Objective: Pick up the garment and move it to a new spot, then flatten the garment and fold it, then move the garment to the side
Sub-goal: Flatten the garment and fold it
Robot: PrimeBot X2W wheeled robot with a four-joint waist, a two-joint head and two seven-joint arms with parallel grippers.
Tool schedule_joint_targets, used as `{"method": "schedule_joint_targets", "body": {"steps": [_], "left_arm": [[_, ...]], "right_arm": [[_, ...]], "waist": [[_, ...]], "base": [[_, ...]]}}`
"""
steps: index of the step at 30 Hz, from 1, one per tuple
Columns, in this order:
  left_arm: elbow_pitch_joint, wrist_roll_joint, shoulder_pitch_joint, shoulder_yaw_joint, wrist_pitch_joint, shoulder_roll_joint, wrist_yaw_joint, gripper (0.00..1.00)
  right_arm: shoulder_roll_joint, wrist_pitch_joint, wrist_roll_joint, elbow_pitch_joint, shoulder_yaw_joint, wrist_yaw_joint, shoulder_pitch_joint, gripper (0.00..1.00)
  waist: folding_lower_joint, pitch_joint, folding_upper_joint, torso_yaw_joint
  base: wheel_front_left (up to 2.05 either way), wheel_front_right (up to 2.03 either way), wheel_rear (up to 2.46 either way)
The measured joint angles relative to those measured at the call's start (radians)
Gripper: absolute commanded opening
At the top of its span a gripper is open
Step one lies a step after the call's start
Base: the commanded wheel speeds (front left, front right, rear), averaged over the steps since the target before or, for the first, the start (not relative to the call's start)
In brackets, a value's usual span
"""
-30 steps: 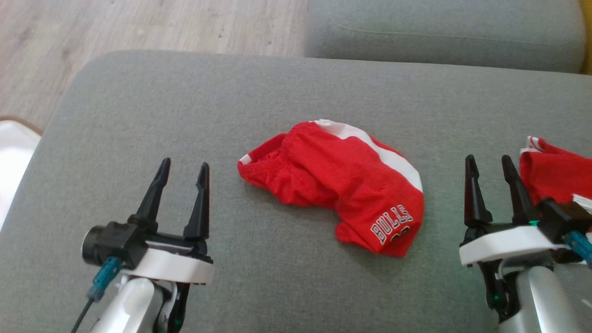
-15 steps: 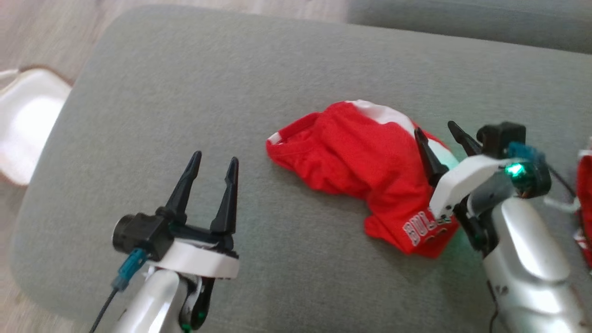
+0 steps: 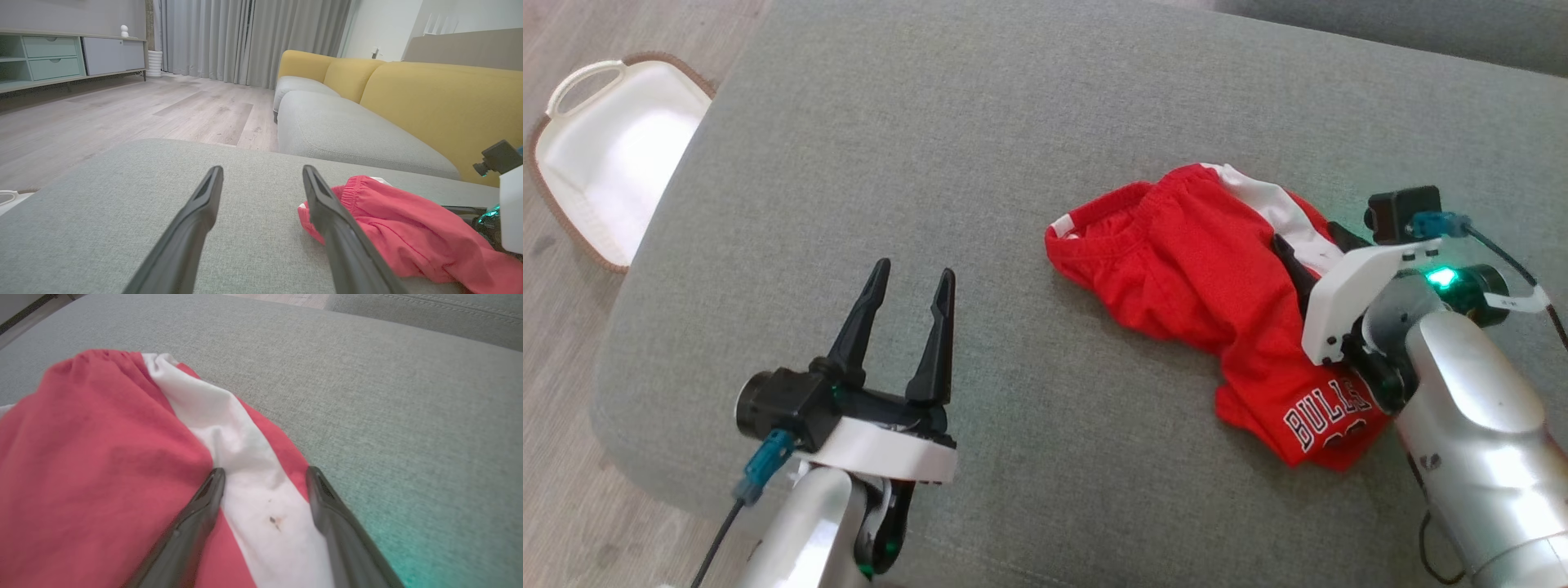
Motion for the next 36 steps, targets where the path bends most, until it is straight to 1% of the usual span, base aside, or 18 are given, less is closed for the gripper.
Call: {"method": "schedule_joint_targets", "body": {"steps": [1,2,5,11,16,17,25,31,33,36], "left_arm": [[0.004,0.003,0.0,0.004,0.0,-0.004,-0.007,1.0],[0.007,0.008,-0.001,0.006,0.0,-0.009,-0.009,1.0],[0.014,0.01,-0.004,0.012,0.0,-0.017,-0.017,1.0],[0.024,0.028,-0.004,0.025,0.0,-0.026,-0.025,1.0],[0.027,0.042,-0.004,0.038,0.0,-0.034,-0.03,1.0],[0.027,0.042,-0.004,0.038,0.0,-0.034,-0.03,1.0],[0.023,0.051,0.016,0.072,0.0,-0.042,-0.033,1.0],[0.003,0.056,0.045,0.109,0.0,-0.044,-0.033,1.0],[0.001,0.06,0.055,0.119,0.0,-0.044,-0.033,1.0],[-0.004,0.061,0.066,0.123,0.0,-0.044,-0.034,1.0]], "right_arm": [[-0.002,-0.002,0.012,0.011,0.011,0.0,-0.009,0.83],[-0.005,-0.003,0.02,0.02,0.022,0.0,-0.018,0.0],[-0.011,-0.017,0.045,0.044,0.055,0.0,-0.033,0.0],[-0.033,-0.1,0.077,0.075,0.087,0.0,-0.074,0.0],[-0.073,-0.179,0.071,0.102,0.081,0.0,-0.192,0.0],[-0.073,-0.179,0.071,0.102,0.081,0.0,-0.192,0.0],[-0.108,-0.29,0.0,0.145,0.054,0.0,-0.4,0.0],[-0.101,-0.364,-0.03,0.115,0.077,0.0,-0.516,0.0],[-0.084,-0.38,-0.029,0.091,0.1,0.0,-0.524,0.0],[-0.039,-0.382,-0.027,0.052,0.174,0.0,-0.507,0.0]], "waist": [[0.0,0.0,0.0,0.002],[0.0,0.0,0.0,0.004],[0.0,-0.009,0.0,0.006],[-0.0001,-0.033,0.0,0.002],[-0.0001,-0.057,0.0,0.001],[-0.0001,-0.057,0.0,0.001],[-0.0001,-0.095,0.0,-0.009],[-0.0001,-0.126,0.0,-0.034],[-0.0002,-0.138,0.0,-0.043],[-0.0002,-0.153,0.0,-0.056]], "base": [[0.0,0.0,0.0],[0.0,0.0,0.0],[0.0,0.0,0.0],[0.0,0.0,0.0],[0.0,0.0,0.0],[0.0,0.0,0.0],[0.0,0.0,0.0],[0.0,0.0,0.0],[0.0,0.0,0.0],[0.0,0.0,0.0]]}}
